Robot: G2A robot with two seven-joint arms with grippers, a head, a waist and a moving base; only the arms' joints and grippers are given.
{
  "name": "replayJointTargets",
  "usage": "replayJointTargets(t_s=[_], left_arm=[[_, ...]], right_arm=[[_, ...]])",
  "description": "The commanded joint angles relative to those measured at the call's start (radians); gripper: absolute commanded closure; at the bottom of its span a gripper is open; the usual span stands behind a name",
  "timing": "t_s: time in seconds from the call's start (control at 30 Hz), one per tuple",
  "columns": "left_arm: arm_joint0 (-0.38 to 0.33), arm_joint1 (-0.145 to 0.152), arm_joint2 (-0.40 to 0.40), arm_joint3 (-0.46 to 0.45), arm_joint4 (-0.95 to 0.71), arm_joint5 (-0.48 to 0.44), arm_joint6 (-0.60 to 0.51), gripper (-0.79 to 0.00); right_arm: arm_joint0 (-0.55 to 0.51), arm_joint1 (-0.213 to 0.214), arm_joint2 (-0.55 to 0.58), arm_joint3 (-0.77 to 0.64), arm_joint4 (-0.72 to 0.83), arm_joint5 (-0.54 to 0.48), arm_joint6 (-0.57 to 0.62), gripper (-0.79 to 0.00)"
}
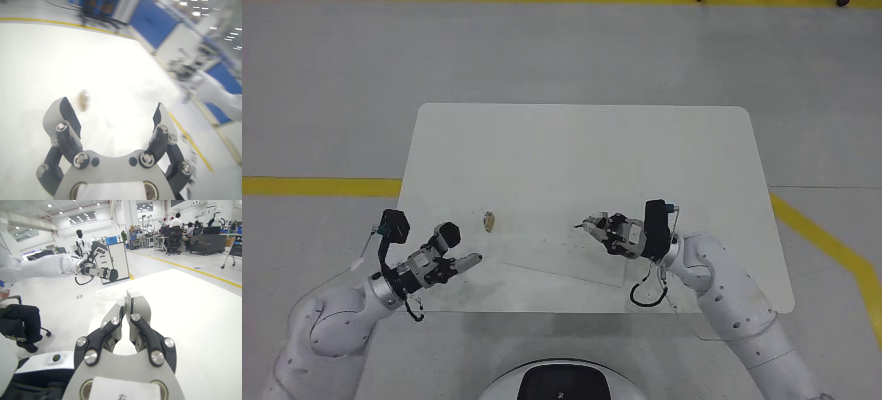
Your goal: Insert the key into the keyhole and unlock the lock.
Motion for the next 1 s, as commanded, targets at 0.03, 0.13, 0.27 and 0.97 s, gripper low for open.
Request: replayJointTargets(t_s=[0.03, 0.13, 0.27, 0.97], left_arm=[[-0.114, 0.025, 0.074, 0.011, -0.484, 0.152, -0.375, -0.785], [-0.209, 0.038, 0.133, 0.003, -0.585, 0.245, -0.468, -0.785], [-0.300, 0.037, 0.223, 0.035, -0.547, 0.233, -0.455, -0.785], [-0.576, -0.037, 0.576, 0.303, -0.418, 0.144, -0.261, -0.326]], right_arm=[[0.042, 0.020, -0.071, -0.003, 0.144, 0.000, 0.064, 0.000], [0.080, 0.041, -0.121, 0.005, 0.256, 0.000, 0.119, 0.000], [0.121, 0.066, -0.174, 0.002, 0.372, 0.000, 0.169, 0.000], [0.248, 0.143, -0.340, 0.015, 0.650, 0.000, 0.253, 0.000]])
